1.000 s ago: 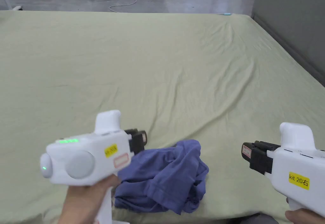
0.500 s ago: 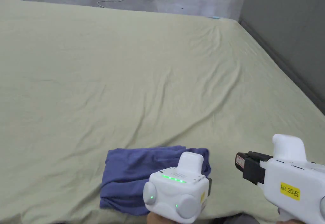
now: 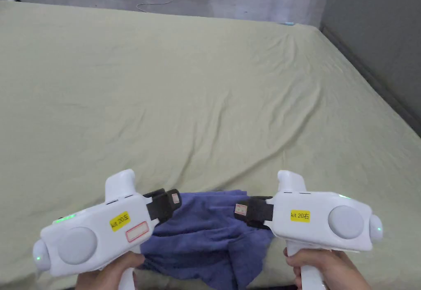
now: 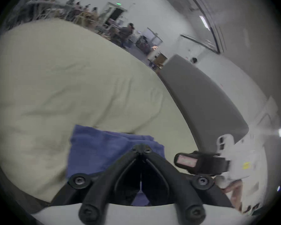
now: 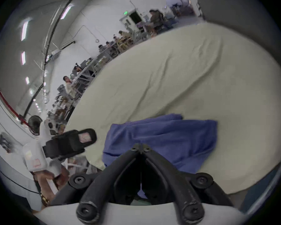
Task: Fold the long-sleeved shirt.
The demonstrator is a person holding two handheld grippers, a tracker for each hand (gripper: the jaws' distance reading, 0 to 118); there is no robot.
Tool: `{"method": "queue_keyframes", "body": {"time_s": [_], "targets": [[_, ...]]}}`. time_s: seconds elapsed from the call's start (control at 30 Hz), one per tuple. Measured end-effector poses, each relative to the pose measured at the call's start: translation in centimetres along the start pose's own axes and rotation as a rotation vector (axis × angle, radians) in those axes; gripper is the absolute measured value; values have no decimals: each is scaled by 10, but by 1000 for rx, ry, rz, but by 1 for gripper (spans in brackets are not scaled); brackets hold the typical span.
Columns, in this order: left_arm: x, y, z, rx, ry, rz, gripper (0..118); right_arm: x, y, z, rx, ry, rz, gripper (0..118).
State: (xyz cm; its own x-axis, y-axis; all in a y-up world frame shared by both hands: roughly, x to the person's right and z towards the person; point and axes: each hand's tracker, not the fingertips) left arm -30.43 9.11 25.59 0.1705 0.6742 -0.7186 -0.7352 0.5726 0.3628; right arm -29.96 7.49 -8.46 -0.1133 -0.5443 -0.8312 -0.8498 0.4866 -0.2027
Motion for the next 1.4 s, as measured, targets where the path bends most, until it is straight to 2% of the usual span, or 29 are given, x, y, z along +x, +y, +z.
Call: {"method": "queue_keyframes", "body": {"time_s": [0.1, 0.13, 0.17, 0.2, 0.23, 0.27, 0.3, 0.33, 0.43, 0.53, 0.67, 0.7, 0.73, 0.77, 0.8, 0.9, 1.0, 1.07, 1.17, 1.33, 1.4], "targets": [[-33, 2, 7, -21, -13, 134, 2, 17, -4, -32, -102, -66, -3, 0], [-43, 1, 5, -37, -6, 168, 30, 24, -6, -40, -125, -107, 4, 0], [-49, 0, 5, -40, 27, 177, 64, 34, -9, -46, -136, -132, 8, 0], [-55, -3, 5, -33, 42, 182, 85, 44, -11, -50, -127, -129, -3, 0], [-60, -4, 2, -39, 46, 183, 95, 52, -15, -49, -110, -86, -53, 0], [-63, -7, -1, -50, 72, 191, 95, 60, -15, -48, -92, -12, -130, 0], [-69, -9, -1, -26, 66, 199, 106, 65, -14, -46, -101, 4, -185, 0], [-73, -9, -3, -20, 58, 215, 107, 66, -13, -45, -105, 10, -193, 0], [-87, -10, -25, -109, -9, 286, 107, 62, -15, -43, -98, -3, -144, 0], [-90, -15, -48, -139, -31, 322, 107, 66, -16, -45, -94, 2, -156, 0], [-80, -11, -67, -131, -53, 282, 107, 67, -19, -46, -77, 5, -176, 0], [-73, -7, -70, -170, -48, 244, 102, 66, -20, -46, -72, 0, -175, 0], [-66, -3, -71, -206, -26, 202, 66, 65, -20, -46, -68, -5, -174, 0], [-56, 1, -73, -256, 23, 116, 8, 63, -21, -46, -65, -11, -172, 0], [-48, 5, -81, -317, 57, 59, 3, 63, -20, -46, -66, -14, -170, 0], [-34, 22, -88, -378, 88, 11, 3, 58, -16, -46, -76, -37, -163, 0], [-28, 52, -74, -358, 70, 67, 3, 39, -10, -40, -64, -64, -147, 0], [-28, 74, -59, -315, 73, 64, 3, 10, -5, -31, -10, -47, -94, 0], [-33, 101, -31, -297, 99, -46, 3, -33, 5, -31, 64, -24, -37, 0], [-96, 143, 35, -290, 164, -94, 3, -127, 11, -56, 141, -59, 170, 0], [-138, 164, 69, -262, 200, -95, 3, -172, 5, -74, 172, -107, 311, 0]]}}
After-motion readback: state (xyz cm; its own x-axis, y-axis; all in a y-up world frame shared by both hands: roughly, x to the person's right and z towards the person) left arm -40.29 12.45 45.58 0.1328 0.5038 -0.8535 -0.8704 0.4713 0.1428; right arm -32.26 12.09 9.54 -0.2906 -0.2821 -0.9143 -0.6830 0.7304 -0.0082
